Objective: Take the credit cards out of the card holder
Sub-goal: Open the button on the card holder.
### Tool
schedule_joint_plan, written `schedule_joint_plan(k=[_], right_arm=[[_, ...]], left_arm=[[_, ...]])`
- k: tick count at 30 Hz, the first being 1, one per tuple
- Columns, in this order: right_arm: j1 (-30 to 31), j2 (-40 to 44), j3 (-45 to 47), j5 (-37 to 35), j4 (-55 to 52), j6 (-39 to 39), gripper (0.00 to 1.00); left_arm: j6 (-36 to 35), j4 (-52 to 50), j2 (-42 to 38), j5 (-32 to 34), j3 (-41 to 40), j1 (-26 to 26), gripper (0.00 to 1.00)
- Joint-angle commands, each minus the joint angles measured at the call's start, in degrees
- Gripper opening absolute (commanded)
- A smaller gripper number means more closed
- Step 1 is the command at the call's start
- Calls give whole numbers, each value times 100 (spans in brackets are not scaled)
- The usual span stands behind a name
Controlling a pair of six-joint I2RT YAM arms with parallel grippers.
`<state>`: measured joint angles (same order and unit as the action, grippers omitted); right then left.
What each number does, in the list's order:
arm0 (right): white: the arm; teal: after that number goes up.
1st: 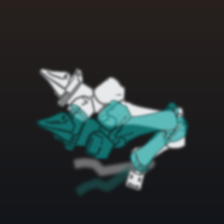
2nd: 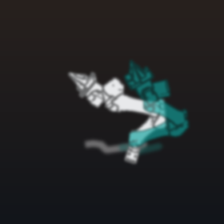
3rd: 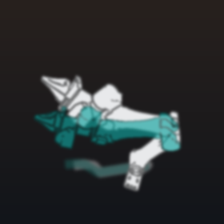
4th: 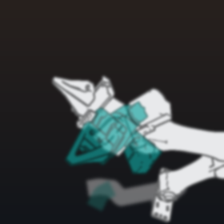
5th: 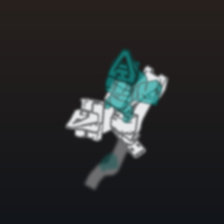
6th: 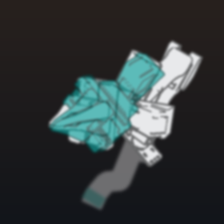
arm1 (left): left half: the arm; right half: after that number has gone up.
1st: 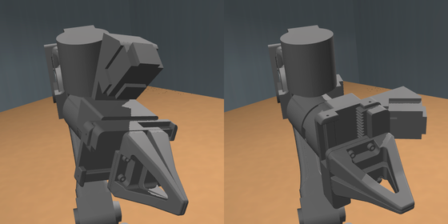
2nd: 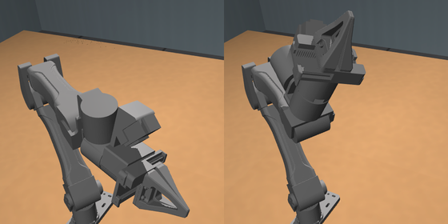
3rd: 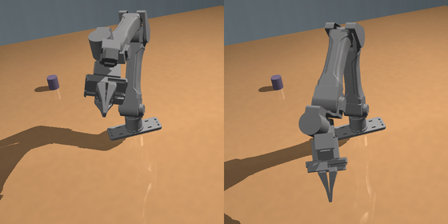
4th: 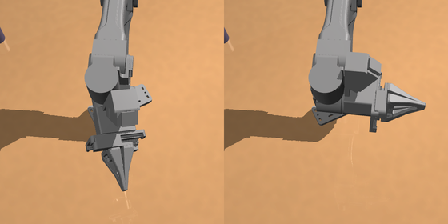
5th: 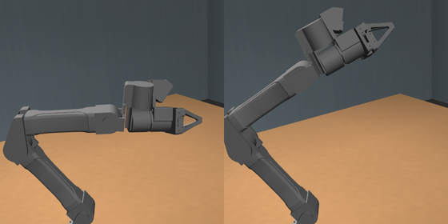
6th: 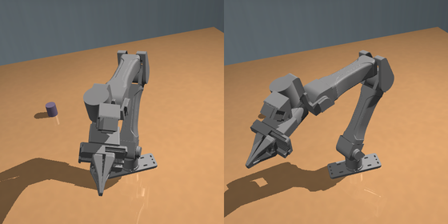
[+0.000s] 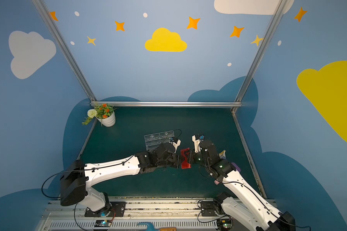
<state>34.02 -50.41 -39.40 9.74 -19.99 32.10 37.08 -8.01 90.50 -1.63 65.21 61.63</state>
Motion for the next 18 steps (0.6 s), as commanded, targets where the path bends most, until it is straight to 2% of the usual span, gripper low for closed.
schedule_joint_plan(k=[1,3,18], right_arm=[[68,32,-164,125,51,-11,0],[70,15,-164,125,48,-11,0],[64,58,-24,38,127,68,0]], left_arm=[[-6,-474,185,497,97,-107,8],[9,-506,197,529,97,-108,4],[207,-541,-208,1152,-468,-159,4]])
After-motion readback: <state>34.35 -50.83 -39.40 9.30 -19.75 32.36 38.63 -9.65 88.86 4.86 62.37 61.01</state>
